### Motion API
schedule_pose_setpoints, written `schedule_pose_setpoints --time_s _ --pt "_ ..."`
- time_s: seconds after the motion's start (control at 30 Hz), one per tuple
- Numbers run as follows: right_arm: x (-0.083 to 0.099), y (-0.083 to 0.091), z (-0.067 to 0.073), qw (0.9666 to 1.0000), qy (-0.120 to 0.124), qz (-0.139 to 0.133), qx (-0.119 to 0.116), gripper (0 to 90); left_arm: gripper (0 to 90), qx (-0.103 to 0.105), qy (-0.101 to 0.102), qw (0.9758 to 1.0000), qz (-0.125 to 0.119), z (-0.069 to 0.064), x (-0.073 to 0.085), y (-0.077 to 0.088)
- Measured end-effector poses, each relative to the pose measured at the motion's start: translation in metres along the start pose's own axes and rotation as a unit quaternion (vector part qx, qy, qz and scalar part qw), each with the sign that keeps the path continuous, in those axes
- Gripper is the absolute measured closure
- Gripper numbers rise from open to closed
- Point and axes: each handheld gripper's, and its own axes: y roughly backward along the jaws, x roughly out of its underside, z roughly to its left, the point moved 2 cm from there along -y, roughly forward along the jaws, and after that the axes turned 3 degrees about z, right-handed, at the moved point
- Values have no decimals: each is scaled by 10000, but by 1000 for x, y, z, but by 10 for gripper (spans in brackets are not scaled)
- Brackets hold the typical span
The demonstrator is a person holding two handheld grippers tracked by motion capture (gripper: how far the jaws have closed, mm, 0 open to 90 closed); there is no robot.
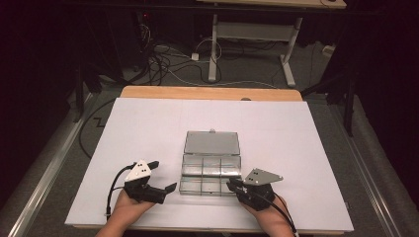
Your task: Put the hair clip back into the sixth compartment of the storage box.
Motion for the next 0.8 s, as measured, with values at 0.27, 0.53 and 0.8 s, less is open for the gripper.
schedule_pose_setpoints --time_s 0.27,0.53,0.8 --pt "0 1 -1 10000 -37 -31 -26 797 0 -1 4 10000 0 0 0 0" --pt "0 2 -2 9999 -91 -80 -30 745 0 0 2 10000 2 0 0 0" --pt "-2 8 -5 9997 -126 -191 11 742 0 -5 -1 10000 3 0 0 0"
